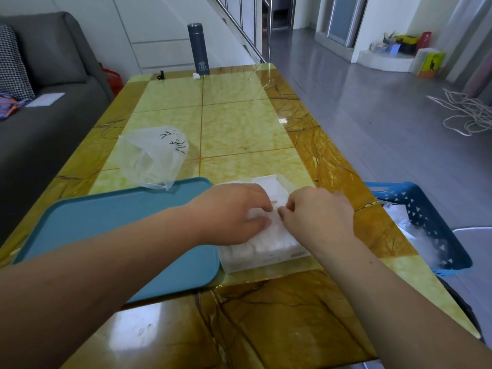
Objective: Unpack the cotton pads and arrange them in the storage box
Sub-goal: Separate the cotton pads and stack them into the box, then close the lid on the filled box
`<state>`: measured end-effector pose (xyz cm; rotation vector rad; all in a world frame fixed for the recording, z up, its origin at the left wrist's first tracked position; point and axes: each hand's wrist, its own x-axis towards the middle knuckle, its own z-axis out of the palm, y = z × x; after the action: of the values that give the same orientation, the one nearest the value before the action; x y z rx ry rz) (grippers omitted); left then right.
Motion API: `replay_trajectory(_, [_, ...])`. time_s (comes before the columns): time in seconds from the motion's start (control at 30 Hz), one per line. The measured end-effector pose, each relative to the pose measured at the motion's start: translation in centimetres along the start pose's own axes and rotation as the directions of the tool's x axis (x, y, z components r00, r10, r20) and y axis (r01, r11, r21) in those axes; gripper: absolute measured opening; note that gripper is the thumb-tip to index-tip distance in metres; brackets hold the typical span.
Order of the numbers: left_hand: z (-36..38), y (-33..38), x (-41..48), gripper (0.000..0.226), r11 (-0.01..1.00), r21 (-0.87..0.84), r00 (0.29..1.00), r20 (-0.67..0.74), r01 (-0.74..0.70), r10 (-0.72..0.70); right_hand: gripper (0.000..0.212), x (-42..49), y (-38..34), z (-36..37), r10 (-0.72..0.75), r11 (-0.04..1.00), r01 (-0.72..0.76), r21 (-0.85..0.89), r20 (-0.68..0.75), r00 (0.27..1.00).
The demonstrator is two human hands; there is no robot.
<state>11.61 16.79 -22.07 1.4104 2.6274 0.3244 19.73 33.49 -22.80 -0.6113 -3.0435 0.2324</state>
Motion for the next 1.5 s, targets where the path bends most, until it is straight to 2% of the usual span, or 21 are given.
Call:
replay_trajectory(0.07, [-0.1,-0.7,-1.0,0.026,0.998,-0.062,0.999,-0.037,0.028,-0.03,0.034,-0.3,-0.3,-0.1,-0.019,0.999,0.02,-0.036,0.022,1.0])
replay_trajectory(0.13, [-0.2,-1.3,-2.2,0.023,0.992,-0.115,0.994,-0.093,0.053,-0.064,0.033,-0.9,-0.2,-0.7,-0.047,0.998,0.047,-0.034,-0.01,0.999])
replay_trajectory(0.23, [-0.4,-2.3,-3.9,0.022,0.973,-0.131,0.962,-0.177,0.189,-0.21,0.037,-2.1,-0.1,-0.9,-0.143,0.975,0.164,0.15,-0.14,0.98])
replay_trajectory(0.27, [-0.4,-2.7,-4.4,0.025,0.955,-0.13,0.942,-0.174,0.268,-0.288,0.045,-2.6,-0.4,-0.8,-0.192,0.956,0.209,0.204,-0.099,0.976])
replay_trajectory(0.33, [-0.3,-3.1,-5.0,0.037,0.89,-0.163,0.887,-0.118,0.427,-0.447,0.063,-3.3,-1.3,0.3,-0.266,0.945,0.246,0.213,0.07,0.961])
replay_trajectory(0.37, [-0.1,-3.2,-5.2,0.043,0.843,-0.222,0.852,-0.079,0.49,-0.517,0.069,-3.6,-1.7,0.9,-0.265,0.952,0.236,0.193,0.14,0.954])
replay_trajectory(0.43, [0.4,-3.4,-5.3,0.053,0.688,-0.466,0.782,0.013,0.556,-0.623,0.076,-3.7,-2.1,2.0,-0.23,0.969,0.206,0.138,0.194,0.954])
replay_trajectory(0.5, [1.0,-3.8,-5.2,0.061,0.513,-0.674,0.75,0.093,0.532,-0.655,0.077,-3.6,-2.1,2.8,-0.214,0.974,0.195,0.113,0.189,0.958])
replay_trajectory(0.57, [1.3,-4.3,-4.9,0.069,0.422,-0.761,0.745,0.118,0.493,-0.656,0.076,-3.4,-2.0,3.2,-0.221,0.973,0.204,0.107,0.185,0.958])
replay_trajectory(0.7, [2.0,-4.6,-3.8,0.072,0.355,-0.825,0.753,0.124,0.44,-0.647,0.073,-2.4,-1.6,3.5,-0.23,0.971,0.217,0.098,0.156,0.961])
replay_trajectory(0.83, [2.8,-4.6,-2.8,0.047,0.301,-0.852,0.749,0.147,0.428,-0.646,0.072,-1.5,-0.8,3.5,-0.278,0.958,0.264,0.115,0.131,0.952])
replay_trajectory(0.87, [2.9,-4.5,-2.7,0.05,0.294,-0.856,0.748,0.148,0.424,-0.647,0.073,-1.4,-0.6,3.5,-0.288,0.953,0.275,0.13,0.101,0.952])
replay_trajectory(0.93, [2.9,-4.6,-2.4,0.071,0.282,-0.873,0.756,0.138,0.398,-0.64,0.074,-1.3,-0.1,3.4,-0.294,0.937,0.287,0.199,0.007,0.956])
replay_trajectory(1.0, [3.0,-4.5,-2.2,0.053,0.295,-0.891,0.773,0.093,0.346,-0.627,0.078,-1.3,0.4,3.4,-0.25,0.91,0.276,0.309,-0.121,0.96])
replay_trajectory(1.07, [3.0,-4.1,-2.1,0.037,0.342,-0.886,0.783,0.036,0.312,-0.621,0.086,-1.3,0.8,3.5,-0.129,0.872,0.225,0.435,-0.238,0.963])
replay_trajectory(1.13, [3.0,-3.7,-2.1,0.032,0.46,-0.834,0.777,-0.061,0.306,-0.627,0.096,-1.4,1.2,3.4,0.005,0.786,0.143,0.601,-0.237,0.971])
replay_trajectory(1.2, [3.0,-3.3,-2.3,0.029,0.582,-0.746,0.758,-0.163,0.324,-0.631,0.105,-1.6,1.4,3.0,0.074,0.676,0.108,0.729,-0.213,0.974])
replay_trajectory(1.27, [2.7,-2.7,-2.5,0.029,0.718,-0.595,0.755,-0.264,0.363,-0.6,0.111,-1.7,1.7,2.5,0.095,0.645,0.136,0.752,-0.255,0.962])
replay_trajectory(1.33, [2.7,-2.2,-2.8,0.036,0.806,-0.471,0.772,-0.337,0.357,-0.539,0.112,-1.9,2.1,2.1,0.068,0.694,0.183,0.697,-0.316,0.946])
replay_trajectory(1.4, [2.6,-1.7,-3.2,0.049,0.809,-0.459,0.775,-0.331,0.367,-0.539,0.105,-2.4,2.2,1.8,-0.021,0.73,0.236,0.641,-0.324,0.946])
replay_trajectory(1.5, [2.7,-1.4,-4.1,0.054,0.746,-0.548,0.742,-0.303,0.378,-0.598,0.08,-3.2,1.8,1.9,-0.106,0.718,0.205,0.665,-0.187,0.977])
